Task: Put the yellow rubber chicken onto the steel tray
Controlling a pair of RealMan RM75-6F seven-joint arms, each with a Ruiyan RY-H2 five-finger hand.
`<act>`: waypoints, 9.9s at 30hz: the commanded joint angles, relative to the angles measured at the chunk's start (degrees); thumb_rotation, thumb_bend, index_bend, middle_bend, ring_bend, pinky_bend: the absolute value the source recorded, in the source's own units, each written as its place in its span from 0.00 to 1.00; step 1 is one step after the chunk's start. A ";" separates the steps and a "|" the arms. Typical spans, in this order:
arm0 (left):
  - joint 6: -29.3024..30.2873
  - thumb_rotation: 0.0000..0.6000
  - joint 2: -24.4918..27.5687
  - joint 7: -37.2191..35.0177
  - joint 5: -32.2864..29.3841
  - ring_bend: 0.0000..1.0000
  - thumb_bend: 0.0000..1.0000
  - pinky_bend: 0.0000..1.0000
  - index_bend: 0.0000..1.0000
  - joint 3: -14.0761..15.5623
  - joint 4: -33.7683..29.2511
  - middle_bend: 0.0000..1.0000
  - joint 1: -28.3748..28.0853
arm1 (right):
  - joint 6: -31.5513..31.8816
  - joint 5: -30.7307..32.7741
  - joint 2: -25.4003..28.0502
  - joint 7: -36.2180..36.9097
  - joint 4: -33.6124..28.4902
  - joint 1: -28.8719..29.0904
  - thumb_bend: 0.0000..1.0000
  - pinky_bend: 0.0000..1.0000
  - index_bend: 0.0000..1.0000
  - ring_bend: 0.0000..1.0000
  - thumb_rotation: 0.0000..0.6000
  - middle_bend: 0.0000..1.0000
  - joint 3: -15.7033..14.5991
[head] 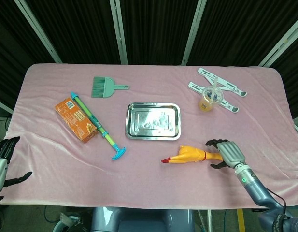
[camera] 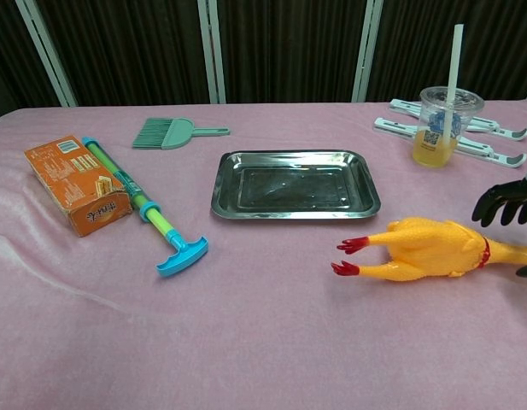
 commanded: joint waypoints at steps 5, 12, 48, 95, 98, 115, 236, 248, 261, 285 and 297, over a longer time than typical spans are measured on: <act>-0.26 1.00 -0.05 -0.27 -0.28 0.09 0.02 0.07 0.06 0.08 0.21 0.09 0.04 | -0.11 1.24 -2.32 1.07 4.30 0.25 0.18 0.39 0.42 0.40 1.00 0.39 -0.08; -0.15 1.00 -0.02 -0.41 -0.34 0.09 0.02 0.07 0.06 0.23 0.30 0.09 0.25 | 0.37 0.36 -4.72 3.00 7.78 0.53 0.19 0.43 0.48 0.43 1.00 0.43 -0.59; -8.77 1.00 -1.93 -4.90 4.49 0.13 0.03 0.08 0.15 0.76 -3.77 0.19 -6.30 | 4.03 -13.39 3.14 35.21 3.33 4.93 0.49 0.92 1.00 0.80 1.00 0.78 -6.00; -30.04 1.00 -20.96 22.01 -33.16 0.13 0.02 0.10 0.10 -16.32 -18.78 0.18 -41.56 | -2.84 -4.05 9.24 31.39 -20.77 13.57 0.49 0.93 1.00 0.81 1.00 0.78 1.43; -29.74 1.00 -21.72 22.68 -35.08 0.13 0.02 0.10 0.11 -16.41 -18.84 0.18 -42.90 | -2.92 -3.69 9.22 31.61 -20.99 13.74 0.49 0.93 1.00 0.81 1.00 0.78 1.74; -24.24 1.00 -23.86 27.22 -40.54 0.18 0.08 0.11 0.17 -15.33 -19.22 0.23 -47.42 | -2.52 -3.74 10.53 33.98 -21.79 13.88 0.49 0.93 1.00 0.81 1.00 0.78 2.53; -17.82 1.00 -30.20 18.55 -34.51 0.60 0.52 0.50 0.54 -15.25 -12.89 0.69 -48.12 | 0.51 -8.65 13.60 44.52 -21.88 14.79 0.50 0.93 1.00 0.81 1.00 0.79 0.60; -17.55 1.00 -30.84 18.03 -32.93 0.81 0.73 0.65 0.79 -15.01 -12.31 0.94 -47.60 | 0.70 -8.51 13.61 44.82 -21.57 14.62 0.50 0.93 1.00 0.81 1.00 0.79 0.25; -19.71 1.00 -27.18 16.59 -33.87 0.11 0.01 0.32 0.02 -14.61 -13.80 0.15 -46.60 | 0.58 -7.96 13.76 44.72 -20.72 14.13 0.50 0.93 1.00 0.81 1.00 0.79 -0.29; -12.04 1.00 -14.99 7.04 -17.44 0.00 0.00 0.12 0.01 -9.64 -20.66 0.01 -35.88 | -4.65 -0.51 6.88 45.32 -8.27 15.92 0.51 0.93 1.00 0.81 1.00 0.79 2.01; -12.58 1.00 -10.15 0.02 -14.40 0.00 0.00 0.12 0.03 -7.34 -19.44 0.02 -31.25 | -12.64 4.36 -3.52 44.66 4.89 21.53 0.51 0.93 1.00 0.81 1.00 0.79 5.88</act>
